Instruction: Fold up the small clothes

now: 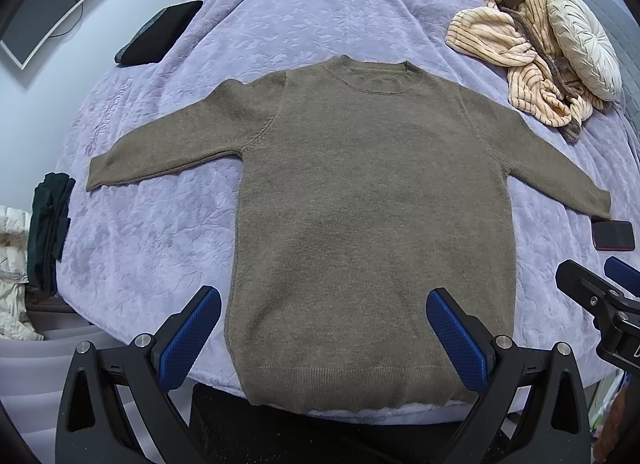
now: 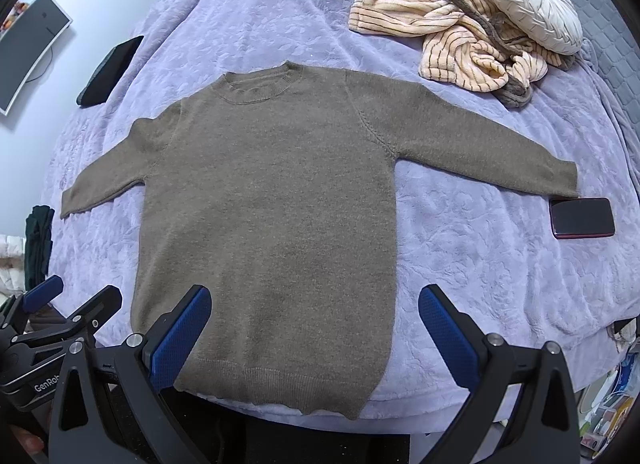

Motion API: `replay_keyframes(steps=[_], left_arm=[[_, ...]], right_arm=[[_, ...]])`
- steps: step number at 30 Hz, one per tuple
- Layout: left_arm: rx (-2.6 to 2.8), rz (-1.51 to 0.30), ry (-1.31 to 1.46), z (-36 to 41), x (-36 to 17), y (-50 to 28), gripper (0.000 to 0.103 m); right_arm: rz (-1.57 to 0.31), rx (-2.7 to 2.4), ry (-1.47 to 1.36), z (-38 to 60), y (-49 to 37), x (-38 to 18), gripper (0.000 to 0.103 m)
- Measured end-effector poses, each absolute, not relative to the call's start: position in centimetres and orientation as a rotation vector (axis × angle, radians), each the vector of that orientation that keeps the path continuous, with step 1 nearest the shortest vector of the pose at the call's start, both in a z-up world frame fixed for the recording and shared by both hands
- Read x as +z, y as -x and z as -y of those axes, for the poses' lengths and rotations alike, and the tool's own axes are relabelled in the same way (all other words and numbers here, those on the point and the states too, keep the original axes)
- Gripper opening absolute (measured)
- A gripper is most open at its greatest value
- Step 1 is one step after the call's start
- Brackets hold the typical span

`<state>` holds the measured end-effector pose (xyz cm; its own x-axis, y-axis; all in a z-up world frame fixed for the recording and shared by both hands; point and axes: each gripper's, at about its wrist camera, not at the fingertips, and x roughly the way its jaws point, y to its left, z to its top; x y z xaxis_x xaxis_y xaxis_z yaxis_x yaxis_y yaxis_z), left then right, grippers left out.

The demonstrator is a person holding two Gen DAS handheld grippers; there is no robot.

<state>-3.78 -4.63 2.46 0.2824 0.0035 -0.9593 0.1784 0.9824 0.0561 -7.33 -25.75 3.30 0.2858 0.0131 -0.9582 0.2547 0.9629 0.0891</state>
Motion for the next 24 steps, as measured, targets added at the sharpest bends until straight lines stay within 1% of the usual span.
replay_keyframes(steps=[24], left_arm=[[-0.100, -1.281, -0.174, 3.9, 2.4, 4.9, 0.103]], right_arm=[[-1.274, -0.152, -0.264, 25.2, 8.4, 3.1, 0.103]])
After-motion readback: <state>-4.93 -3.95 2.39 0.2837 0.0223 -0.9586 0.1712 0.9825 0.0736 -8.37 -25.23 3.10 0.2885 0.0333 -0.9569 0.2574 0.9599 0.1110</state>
